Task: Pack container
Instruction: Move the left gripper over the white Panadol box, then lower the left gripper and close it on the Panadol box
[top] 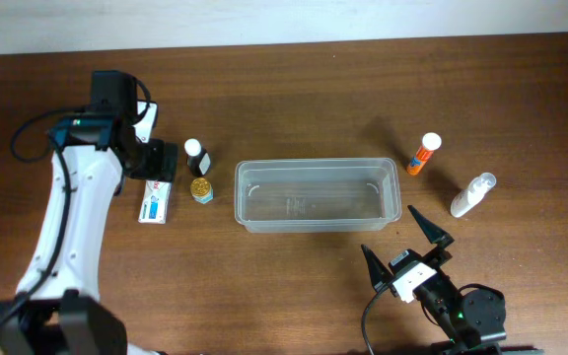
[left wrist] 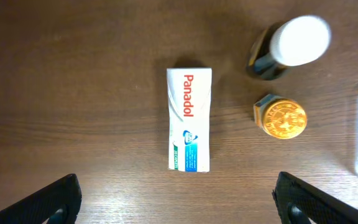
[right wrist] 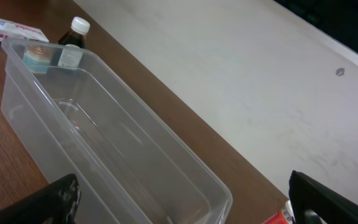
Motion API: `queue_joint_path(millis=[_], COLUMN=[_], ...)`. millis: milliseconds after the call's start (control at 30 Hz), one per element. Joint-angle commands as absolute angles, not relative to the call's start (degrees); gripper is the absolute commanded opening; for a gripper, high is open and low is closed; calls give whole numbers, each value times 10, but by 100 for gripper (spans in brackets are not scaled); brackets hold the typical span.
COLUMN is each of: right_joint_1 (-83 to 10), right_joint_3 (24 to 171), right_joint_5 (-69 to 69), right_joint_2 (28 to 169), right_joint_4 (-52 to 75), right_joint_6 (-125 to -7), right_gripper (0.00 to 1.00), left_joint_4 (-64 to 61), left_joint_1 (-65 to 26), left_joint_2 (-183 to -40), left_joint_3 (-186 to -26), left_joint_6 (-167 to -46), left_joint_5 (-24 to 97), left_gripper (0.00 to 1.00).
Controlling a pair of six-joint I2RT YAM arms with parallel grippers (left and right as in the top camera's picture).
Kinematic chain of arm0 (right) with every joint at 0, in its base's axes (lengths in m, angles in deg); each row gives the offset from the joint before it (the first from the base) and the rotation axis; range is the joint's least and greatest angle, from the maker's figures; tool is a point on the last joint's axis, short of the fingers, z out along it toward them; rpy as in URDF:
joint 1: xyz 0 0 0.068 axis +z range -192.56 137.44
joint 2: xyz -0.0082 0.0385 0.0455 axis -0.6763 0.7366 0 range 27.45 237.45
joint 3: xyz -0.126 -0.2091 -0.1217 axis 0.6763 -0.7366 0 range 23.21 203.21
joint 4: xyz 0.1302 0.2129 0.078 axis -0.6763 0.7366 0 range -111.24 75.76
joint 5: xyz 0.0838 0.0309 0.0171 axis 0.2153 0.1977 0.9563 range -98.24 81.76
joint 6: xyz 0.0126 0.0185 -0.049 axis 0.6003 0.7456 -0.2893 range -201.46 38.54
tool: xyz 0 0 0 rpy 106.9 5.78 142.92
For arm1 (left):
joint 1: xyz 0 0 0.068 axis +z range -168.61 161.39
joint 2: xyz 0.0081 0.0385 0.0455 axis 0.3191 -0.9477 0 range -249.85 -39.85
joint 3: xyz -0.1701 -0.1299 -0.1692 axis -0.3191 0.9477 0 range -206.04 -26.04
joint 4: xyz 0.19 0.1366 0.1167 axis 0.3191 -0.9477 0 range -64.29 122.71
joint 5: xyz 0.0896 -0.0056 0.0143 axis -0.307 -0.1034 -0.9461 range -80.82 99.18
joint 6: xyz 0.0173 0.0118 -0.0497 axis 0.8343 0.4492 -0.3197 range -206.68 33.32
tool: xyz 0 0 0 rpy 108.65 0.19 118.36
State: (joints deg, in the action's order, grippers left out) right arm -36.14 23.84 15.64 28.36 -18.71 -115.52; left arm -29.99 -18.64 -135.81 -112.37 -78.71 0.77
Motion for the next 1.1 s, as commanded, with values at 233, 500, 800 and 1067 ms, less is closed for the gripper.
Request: queue_joint_path(millis=[233,500,800,1067], right_joint_1=[-366,-366,-366,-366], right_joint_3=[235,235,235,235], right_joint_5=[153,153,153,153], right_joint_2=[278,278,278,278], right_joint_4=[-184,-184,-184,-184], right_joint_6=[-1151,-1151,-1151,-1151], right_gripper=[98,98,98,98], left_joint_4=[-279,-264,-246,-220], left_joint_1=[-115,-104,-107,-107], left_joint_2=[-1421,-1482,-1557,-1577], left_joint_3=[-1132,-1131,-1131,-1131], left_joint_6=[-728,-717,-703,-703], left_joint_5=[109,110,109,110], left_gripper=[99,100,99,100])
